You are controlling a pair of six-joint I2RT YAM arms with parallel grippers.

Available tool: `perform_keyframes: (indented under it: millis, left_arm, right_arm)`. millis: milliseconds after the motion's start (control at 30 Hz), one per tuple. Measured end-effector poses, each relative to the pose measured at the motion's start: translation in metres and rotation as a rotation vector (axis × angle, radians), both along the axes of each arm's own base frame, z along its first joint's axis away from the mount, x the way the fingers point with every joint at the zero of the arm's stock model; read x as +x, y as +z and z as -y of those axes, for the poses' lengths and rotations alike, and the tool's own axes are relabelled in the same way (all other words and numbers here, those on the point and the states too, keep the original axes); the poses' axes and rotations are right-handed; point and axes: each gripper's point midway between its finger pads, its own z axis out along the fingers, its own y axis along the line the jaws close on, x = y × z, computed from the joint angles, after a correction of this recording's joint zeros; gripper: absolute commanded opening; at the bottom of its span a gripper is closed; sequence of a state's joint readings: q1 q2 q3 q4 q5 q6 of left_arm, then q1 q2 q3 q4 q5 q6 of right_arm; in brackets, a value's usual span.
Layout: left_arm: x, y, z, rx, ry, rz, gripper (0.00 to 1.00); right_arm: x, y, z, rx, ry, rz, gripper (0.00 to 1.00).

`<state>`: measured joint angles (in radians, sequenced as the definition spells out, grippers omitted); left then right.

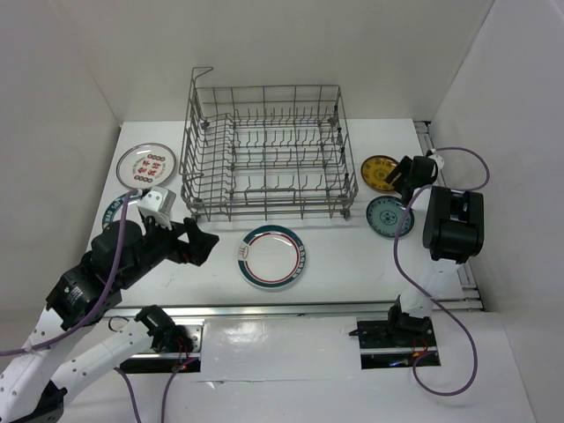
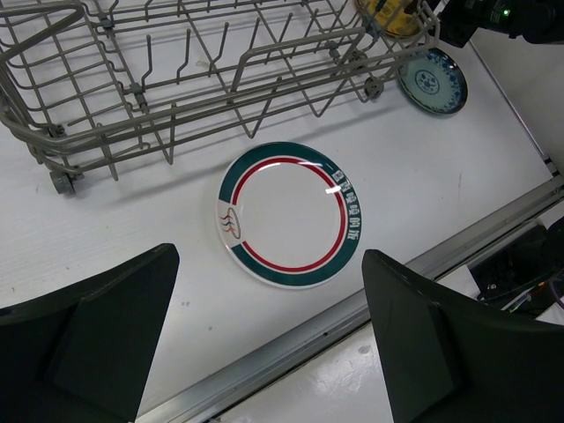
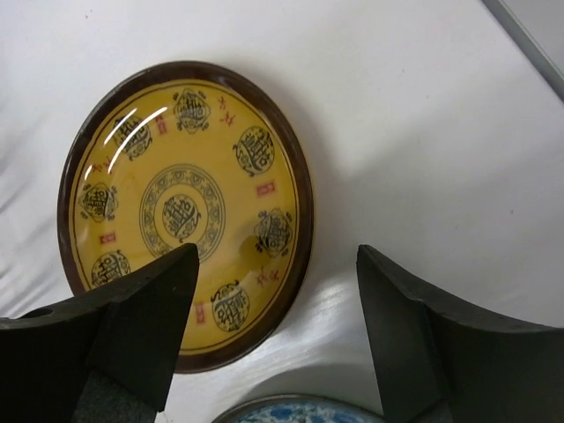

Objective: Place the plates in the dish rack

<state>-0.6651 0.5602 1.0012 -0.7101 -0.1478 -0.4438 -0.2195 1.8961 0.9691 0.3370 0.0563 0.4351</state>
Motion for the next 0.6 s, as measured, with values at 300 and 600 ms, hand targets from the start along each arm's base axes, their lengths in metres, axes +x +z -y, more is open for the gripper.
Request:
perform_keyframes:
  millis: [300, 600]
  left_arm:
    - [0.001, -0.001, 0.001, 0.004, -0.004, -0.006, 0.99]
    - [0.004, -0.007, 0.004, 0.019, -0.004, -0.027, 0.99]
  right_arm:
    - [0.021, -0.002, 0.006, 0.003, 0.023, 0.057, 0.65]
    - [0.034, -0.007, 0.011, -0.003, 0.021, 0.049, 0.18]
